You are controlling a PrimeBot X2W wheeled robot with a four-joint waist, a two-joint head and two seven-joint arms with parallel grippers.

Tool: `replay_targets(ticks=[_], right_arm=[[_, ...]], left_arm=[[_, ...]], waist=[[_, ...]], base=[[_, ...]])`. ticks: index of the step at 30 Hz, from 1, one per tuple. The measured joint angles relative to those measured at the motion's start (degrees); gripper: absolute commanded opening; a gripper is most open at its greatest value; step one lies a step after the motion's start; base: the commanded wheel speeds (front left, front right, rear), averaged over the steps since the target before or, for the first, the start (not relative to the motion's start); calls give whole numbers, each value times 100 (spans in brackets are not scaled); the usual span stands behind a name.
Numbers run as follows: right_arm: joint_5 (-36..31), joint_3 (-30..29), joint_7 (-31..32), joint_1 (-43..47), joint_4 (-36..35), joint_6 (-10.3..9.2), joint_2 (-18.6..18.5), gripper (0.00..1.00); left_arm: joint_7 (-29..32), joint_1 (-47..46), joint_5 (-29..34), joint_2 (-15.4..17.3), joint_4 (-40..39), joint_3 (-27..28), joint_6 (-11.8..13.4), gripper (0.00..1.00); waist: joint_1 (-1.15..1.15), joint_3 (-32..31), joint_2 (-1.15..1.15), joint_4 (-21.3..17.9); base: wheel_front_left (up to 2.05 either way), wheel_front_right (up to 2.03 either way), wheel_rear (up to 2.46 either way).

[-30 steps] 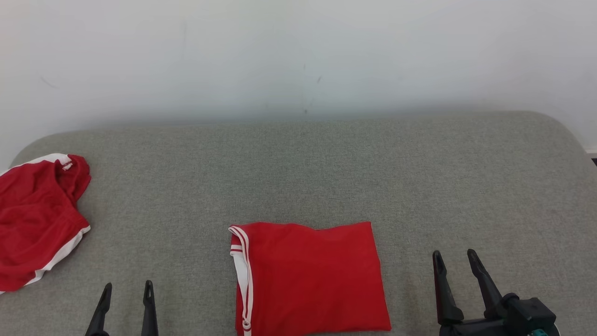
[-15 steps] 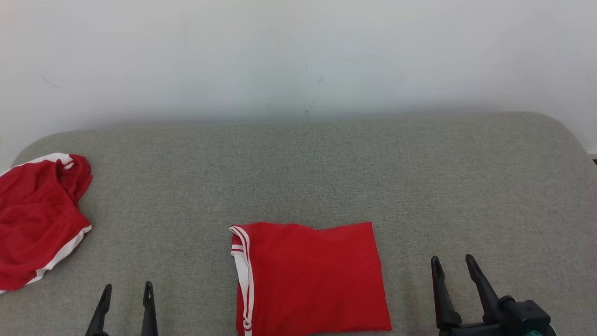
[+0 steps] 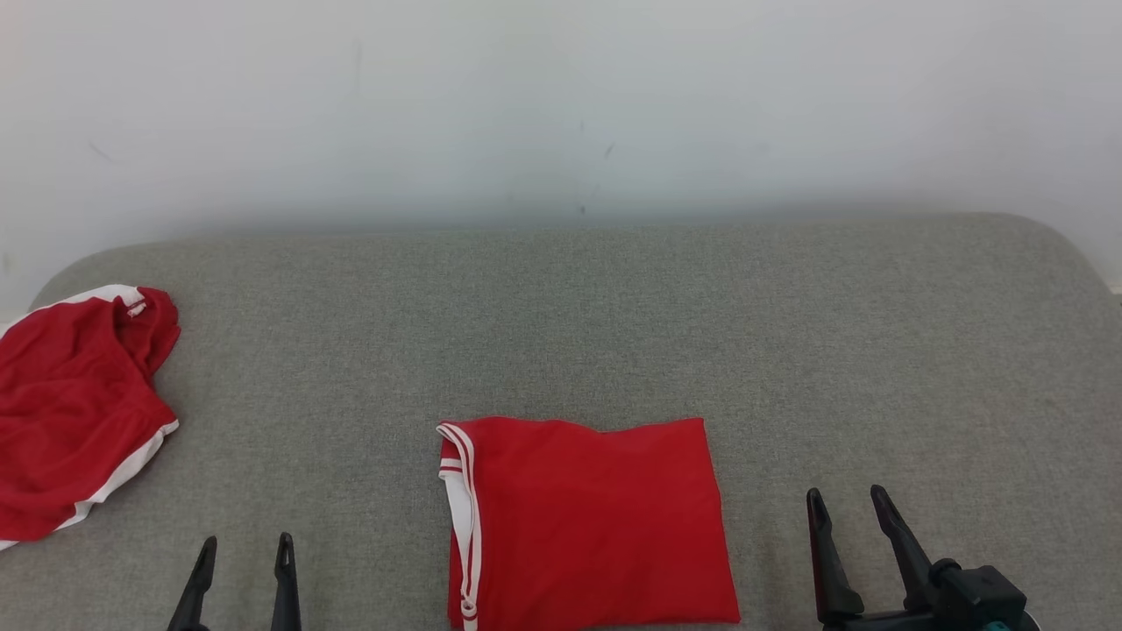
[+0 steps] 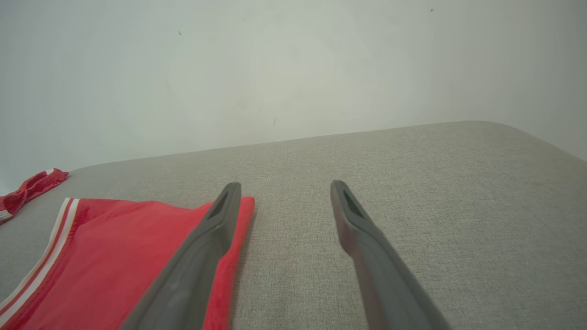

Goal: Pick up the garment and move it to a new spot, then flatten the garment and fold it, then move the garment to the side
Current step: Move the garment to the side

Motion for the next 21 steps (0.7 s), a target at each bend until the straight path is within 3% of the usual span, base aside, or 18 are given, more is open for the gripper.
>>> replay_targets(ticks=[21], right_arm=[[-36, 115, -1, -49, 145, 0, -9, 100]], left_arm=[[0, -1, -88, 49, 67, -58, -24, 100]], waist=[[0, -32, 0, 12]], base=[[0, 0, 0]])
